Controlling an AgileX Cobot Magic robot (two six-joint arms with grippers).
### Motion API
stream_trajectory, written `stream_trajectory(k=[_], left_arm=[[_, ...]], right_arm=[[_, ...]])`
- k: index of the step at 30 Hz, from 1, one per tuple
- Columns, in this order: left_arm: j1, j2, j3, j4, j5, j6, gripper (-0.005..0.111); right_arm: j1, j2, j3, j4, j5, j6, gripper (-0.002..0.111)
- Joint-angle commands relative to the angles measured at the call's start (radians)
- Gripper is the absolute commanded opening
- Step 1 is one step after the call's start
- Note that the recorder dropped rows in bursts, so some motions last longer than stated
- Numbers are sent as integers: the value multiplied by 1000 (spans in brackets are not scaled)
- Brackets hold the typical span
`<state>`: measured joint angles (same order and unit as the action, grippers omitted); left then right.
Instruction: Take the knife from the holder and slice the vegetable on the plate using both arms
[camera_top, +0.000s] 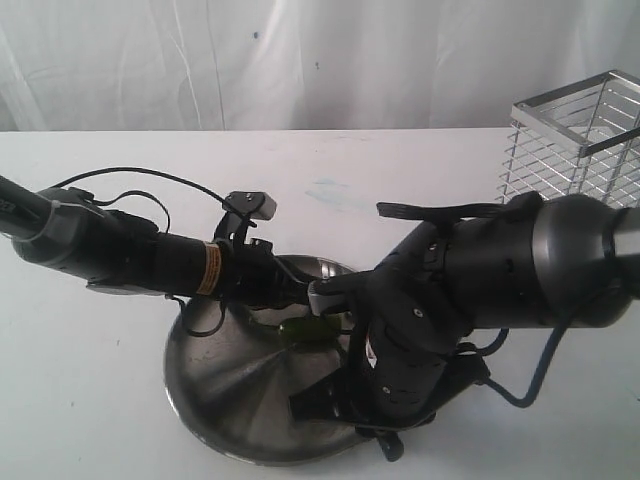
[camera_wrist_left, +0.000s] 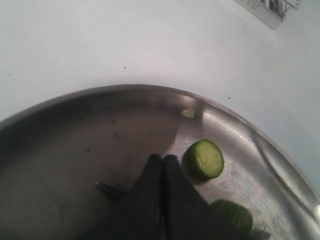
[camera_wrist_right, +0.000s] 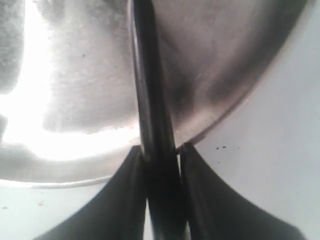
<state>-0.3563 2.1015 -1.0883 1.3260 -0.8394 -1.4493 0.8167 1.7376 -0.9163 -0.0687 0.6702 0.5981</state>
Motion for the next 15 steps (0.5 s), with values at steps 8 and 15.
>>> stream_trajectory(k=[8, 15], left_arm=[[-7, 38, 30, 118, 19, -13, 0], [-7, 38, 30, 128, -31, -38, 0]], right_arm=[[-31, 0, -2, 119, 71, -154, 0], [-31, 0, -2, 132, 80, -157, 0]])
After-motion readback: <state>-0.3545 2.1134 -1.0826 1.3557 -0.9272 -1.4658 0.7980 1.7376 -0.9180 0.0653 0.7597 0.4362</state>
